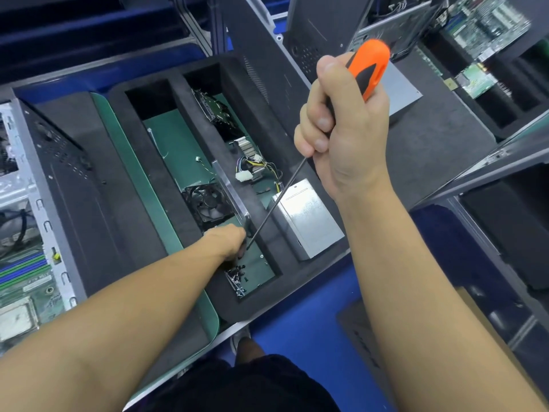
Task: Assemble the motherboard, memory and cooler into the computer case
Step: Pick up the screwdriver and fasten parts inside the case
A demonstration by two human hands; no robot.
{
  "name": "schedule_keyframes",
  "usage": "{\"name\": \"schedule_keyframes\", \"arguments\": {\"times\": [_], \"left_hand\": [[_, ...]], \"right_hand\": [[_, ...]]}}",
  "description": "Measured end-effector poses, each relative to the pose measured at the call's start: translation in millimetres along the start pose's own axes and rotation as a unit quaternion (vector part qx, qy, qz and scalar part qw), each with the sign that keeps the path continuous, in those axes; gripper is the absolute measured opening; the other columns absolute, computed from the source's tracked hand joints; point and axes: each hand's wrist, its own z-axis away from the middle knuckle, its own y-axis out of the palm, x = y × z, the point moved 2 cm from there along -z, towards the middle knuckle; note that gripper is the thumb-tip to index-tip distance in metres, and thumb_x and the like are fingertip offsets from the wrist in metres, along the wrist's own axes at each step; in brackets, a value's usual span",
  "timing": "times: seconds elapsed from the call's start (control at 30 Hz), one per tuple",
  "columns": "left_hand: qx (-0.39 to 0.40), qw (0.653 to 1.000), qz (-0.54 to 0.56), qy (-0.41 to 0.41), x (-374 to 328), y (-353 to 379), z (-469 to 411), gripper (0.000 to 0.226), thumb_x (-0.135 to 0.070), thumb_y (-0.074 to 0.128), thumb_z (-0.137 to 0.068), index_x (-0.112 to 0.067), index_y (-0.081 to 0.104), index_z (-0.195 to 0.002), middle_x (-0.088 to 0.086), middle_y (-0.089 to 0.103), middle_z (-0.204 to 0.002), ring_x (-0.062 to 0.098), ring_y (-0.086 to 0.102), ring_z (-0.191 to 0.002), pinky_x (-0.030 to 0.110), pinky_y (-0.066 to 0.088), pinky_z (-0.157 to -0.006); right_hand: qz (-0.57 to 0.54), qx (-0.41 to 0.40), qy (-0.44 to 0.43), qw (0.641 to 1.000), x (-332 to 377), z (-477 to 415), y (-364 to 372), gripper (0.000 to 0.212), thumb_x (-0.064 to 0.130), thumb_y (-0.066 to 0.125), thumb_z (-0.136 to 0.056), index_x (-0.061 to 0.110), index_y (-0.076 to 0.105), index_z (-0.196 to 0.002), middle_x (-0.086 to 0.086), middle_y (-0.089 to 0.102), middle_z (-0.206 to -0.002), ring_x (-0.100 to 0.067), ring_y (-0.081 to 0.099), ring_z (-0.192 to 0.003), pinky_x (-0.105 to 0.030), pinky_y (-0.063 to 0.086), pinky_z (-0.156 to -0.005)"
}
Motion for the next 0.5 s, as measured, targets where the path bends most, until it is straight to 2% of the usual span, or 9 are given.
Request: {"name": "schedule_keyframes", "arguments": {"times": [0.07, 0.23, 0.3, 0.43, 0.5], "left_hand": [[0.024, 1.000, -0.012, -0.004, -3, 6, 1, 0.021, -0.006, 0.076, -0.076, -0.021, 0.072, -0.089, 0.001, 0.070, -0.105, 0.025, 0.068, -0.095, 0.035, 0.057, -0.081], [0.015, 0.999, -0.031, -0.014, -10, 14, -1, 0.031, -0.007, 0.077, -0.076, -0.015, 0.068, -0.105, 0.000, 0.069, -0.110, 0.027, 0.068, -0.101, 0.042, 0.056, -0.088], [0.011, 0.999, -0.035, -0.010, -9, 13, -2, 0.032, -0.015, 0.079, -0.078, -0.016, 0.066, -0.107, 0.001, 0.068, -0.113, 0.028, 0.067, -0.103, 0.042, 0.055, -0.089], [0.011, 0.999, -0.053, -0.003, -14, 16, 0, 0.054, -0.047, 0.087, -0.066, -0.022, 0.062, -0.106, 0.000, 0.060, -0.110, 0.027, 0.066, -0.104, 0.033, 0.050, -0.076], [-0.012, 0.997, -0.073, 0.007, -19, 22, 1, 0.041, -0.039, 0.082, -0.074, -0.020, 0.062, -0.105, 0.002, 0.064, -0.109, 0.028, 0.066, -0.102, 0.034, 0.049, -0.073]], "right_hand": [[-0.001, 0.000, 0.001, 1.000, -1, 1, 0, 0.039, 0.011, 0.054, -0.099, 0.017, 0.039, -0.063, -0.003, 0.028, -0.050, -0.019, 0.024, -0.037, -0.024, 0.032, -0.044], [-0.007, -0.008, 0.008, 1.000, -5, 5, -2, 0.038, 0.010, 0.054, -0.099, 0.018, 0.043, -0.064, -0.002, 0.029, -0.050, -0.018, 0.024, -0.036, -0.024, 0.032, -0.044], [-0.004, -0.011, 0.007, 1.000, -6, 6, -4, 0.038, 0.010, 0.054, -0.099, 0.018, 0.042, -0.064, -0.003, 0.029, -0.050, -0.018, 0.024, -0.036, -0.024, 0.032, -0.044], [-0.007, -0.015, 0.007, 1.000, -6, 7, -4, 0.038, 0.010, 0.054, -0.099, 0.018, 0.042, -0.063, -0.003, 0.029, -0.050, -0.018, 0.024, -0.037, -0.024, 0.032, -0.044], [-0.009, -0.014, 0.006, 1.000, -6, 7, -2, 0.038, 0.009, 0.053, -0.099, 0.018, 0.043, -0.063, -0.002, 0.030, -0.050, -0.018, 0.024, -0.037, -0.024, 0.032, -0.044]]}}
